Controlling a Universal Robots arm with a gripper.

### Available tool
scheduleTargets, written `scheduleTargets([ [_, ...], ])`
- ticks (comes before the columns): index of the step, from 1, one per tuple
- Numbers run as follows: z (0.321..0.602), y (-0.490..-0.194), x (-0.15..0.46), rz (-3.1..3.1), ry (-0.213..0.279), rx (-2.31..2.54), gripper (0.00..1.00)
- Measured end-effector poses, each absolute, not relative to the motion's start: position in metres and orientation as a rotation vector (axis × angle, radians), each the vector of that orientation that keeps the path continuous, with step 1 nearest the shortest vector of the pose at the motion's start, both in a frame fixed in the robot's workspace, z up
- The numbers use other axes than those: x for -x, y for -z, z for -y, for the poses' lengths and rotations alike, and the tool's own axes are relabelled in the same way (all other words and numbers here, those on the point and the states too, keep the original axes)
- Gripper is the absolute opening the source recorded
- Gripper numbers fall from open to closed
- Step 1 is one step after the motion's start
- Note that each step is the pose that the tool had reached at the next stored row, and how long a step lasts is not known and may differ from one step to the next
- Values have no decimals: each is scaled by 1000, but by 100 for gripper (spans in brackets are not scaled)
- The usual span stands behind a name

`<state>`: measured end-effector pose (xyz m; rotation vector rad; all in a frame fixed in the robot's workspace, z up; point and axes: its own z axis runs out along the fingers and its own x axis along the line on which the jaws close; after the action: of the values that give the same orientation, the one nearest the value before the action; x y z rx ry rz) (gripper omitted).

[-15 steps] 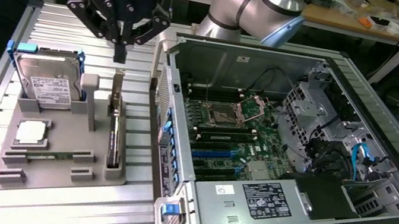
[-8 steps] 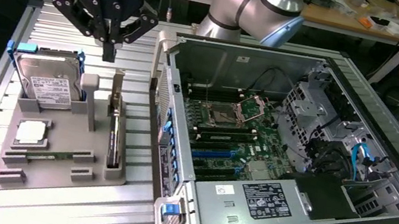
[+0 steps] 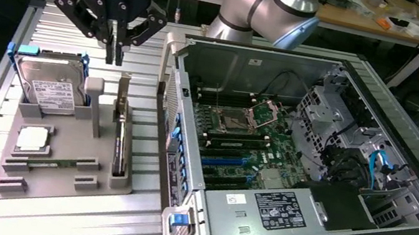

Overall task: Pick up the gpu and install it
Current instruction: 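Pick up the gpu and move the gpu toward the slot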

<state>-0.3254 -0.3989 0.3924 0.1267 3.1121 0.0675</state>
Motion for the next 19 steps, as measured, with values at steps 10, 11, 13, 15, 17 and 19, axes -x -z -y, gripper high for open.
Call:
scheduleTargets([
  [10,399,-392,325,-3112,-68,-127,33],
  [11,399,-392,325,-3112,-67,-127,33],
  [13,399,-392,325,-3113,-68,-114,39],
  [15,399,-391,325,-3114,-68,-92,39],
  [17,399,-389,325,-3115,-68,-71,39],
  [19,400,-386,325,-3117,-68,-51,39],
])
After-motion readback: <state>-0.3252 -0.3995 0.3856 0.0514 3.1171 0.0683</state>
